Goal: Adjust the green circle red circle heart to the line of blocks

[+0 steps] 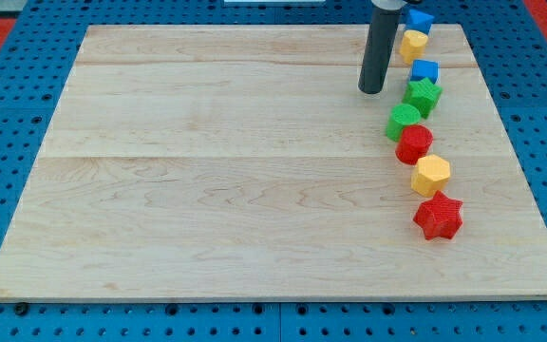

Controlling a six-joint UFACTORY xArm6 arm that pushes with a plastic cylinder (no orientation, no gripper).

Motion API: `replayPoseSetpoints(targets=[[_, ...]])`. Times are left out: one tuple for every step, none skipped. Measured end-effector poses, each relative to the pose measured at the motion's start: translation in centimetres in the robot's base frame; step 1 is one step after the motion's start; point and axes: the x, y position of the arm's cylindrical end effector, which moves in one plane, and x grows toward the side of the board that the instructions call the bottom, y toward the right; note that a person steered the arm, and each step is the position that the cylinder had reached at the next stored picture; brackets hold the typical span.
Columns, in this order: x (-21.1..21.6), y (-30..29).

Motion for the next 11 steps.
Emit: replayPoseSetpoints(targets=[[0.0,0.1],[-0.2,0.0],[-1.9,-1.4],[-2.7,-1.5],[-2.4,-1.5],[-0.8,-2.8],[0.7,-4.0],[3.1,-4.0],[6.6,-3.2],[7.0,-1.5],[7.0,0.8]])
